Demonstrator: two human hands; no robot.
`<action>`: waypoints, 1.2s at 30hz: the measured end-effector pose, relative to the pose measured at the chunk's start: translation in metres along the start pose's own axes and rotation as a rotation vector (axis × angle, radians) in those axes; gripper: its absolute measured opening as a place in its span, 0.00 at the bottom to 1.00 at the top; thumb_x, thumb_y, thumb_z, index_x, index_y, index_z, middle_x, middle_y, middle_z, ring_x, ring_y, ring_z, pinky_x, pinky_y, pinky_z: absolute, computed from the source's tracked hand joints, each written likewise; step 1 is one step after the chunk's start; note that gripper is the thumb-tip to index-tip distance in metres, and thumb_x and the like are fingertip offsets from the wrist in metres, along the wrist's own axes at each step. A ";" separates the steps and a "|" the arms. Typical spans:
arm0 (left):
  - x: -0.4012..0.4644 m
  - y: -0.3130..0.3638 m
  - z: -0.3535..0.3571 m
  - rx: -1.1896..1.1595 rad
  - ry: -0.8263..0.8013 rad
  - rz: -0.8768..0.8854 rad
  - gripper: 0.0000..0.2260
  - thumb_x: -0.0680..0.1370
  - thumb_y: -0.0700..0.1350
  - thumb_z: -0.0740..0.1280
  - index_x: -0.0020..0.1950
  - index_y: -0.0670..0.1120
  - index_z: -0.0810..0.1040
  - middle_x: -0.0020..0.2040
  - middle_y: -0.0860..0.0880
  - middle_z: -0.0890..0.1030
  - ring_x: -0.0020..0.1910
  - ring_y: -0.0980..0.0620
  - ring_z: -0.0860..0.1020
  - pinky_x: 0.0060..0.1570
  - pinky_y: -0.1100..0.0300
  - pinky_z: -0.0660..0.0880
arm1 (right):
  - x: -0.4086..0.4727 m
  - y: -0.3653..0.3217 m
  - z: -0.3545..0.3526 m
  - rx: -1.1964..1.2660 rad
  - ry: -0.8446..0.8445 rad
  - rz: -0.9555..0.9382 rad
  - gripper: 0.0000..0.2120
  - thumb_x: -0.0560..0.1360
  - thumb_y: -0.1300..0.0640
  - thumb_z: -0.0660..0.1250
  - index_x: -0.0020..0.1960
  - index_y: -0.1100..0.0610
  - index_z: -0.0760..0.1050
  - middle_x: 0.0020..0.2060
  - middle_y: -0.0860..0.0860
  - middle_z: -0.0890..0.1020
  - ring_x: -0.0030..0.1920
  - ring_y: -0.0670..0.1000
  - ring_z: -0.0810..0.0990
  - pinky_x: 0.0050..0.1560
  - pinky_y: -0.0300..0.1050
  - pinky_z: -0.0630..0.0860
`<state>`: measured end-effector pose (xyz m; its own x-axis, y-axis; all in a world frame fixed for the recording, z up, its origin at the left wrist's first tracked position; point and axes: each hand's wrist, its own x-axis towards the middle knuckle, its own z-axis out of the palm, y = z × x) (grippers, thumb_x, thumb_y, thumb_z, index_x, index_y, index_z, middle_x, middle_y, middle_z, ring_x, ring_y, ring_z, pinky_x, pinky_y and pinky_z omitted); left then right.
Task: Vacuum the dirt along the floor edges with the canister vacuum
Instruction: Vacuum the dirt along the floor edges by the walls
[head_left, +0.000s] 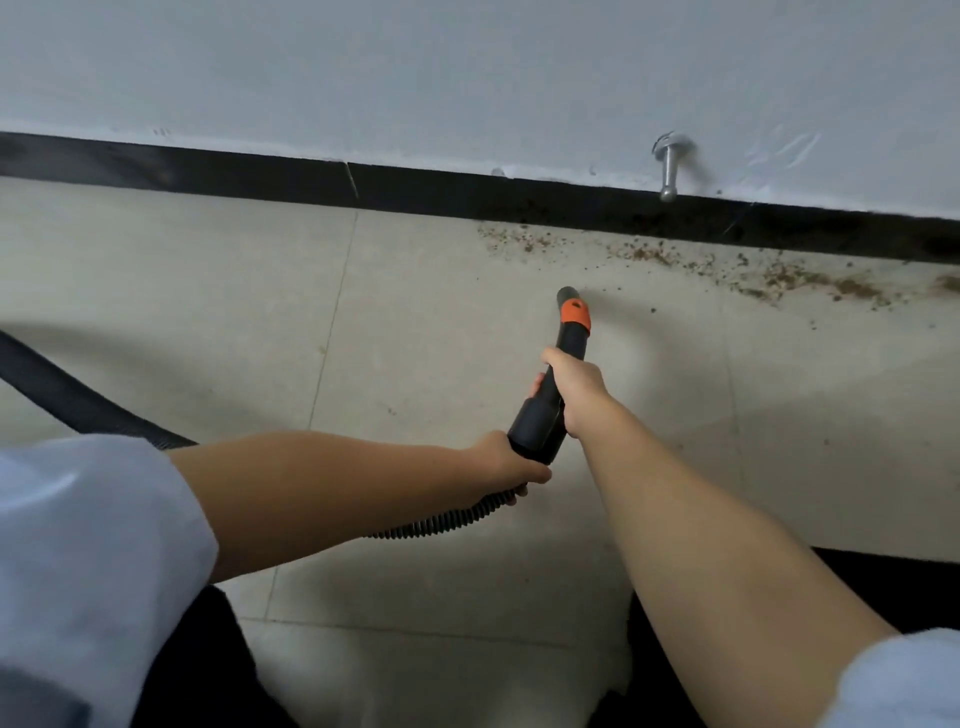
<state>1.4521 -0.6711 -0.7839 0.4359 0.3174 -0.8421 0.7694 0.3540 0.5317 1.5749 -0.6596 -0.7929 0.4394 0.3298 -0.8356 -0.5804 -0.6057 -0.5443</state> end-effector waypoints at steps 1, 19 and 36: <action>0.003 0.005 0.010 -0.008 0.011 -0.001 0.13 0.75 0.41 0.68 0.57 0.39 0.71 0.35 0.46 0.74 0.32 0.52 0.73 0.33 0.62 0.73 | 0.003 -0.003 -0.010 -0.006 0.002 -0.004 0.05 0.74 0.62 0.63 0.44 0.59 0.67 0.29 0.53 0.73 0.26 0.51 0.72 0.33 0.43 0.74; 0.022 -0.008 0.052 -0.205 0.294 -0.045 0.08 0.72 0.42 0.69 0.47 0.48 0.71 0.37 0.47 0.77 0.35 0.49 0.76 0.46 0.53 0.79 | 0.024 0.000 -0.004 -0.258 -0.264 -0.079 0.05 0.73 0.62 0.62 0.48 0.59 0.67 0.27 0.53 0.73 0.22 0.50 0.71 0.28 0.39 0.72; 0.049 0.021 0.084 0.021 -0.043 0.057 0.13 0.73 0.40 0.68 0.55 0.45 0.71 0.38 0.49 0.75 0.35 0.52 0.74 0.38 0.59 0.76 | 0.032 0.001 -0.087 0.026 0.197 -0.073 0.04 0.74 0.61 0.63 0.45 0.58 0.68 0.26 0.53 0.74 0.25 0.51 0.72 0.31 0.43 0.73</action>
<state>1.5288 -0.7224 -0.8220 0.4984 0.2986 -0.8139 0.7521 0.3181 0.5772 1.6479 -0.7124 -0.8142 0.6048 0.2230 -0.7645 -0.5586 -0.5654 -0.6068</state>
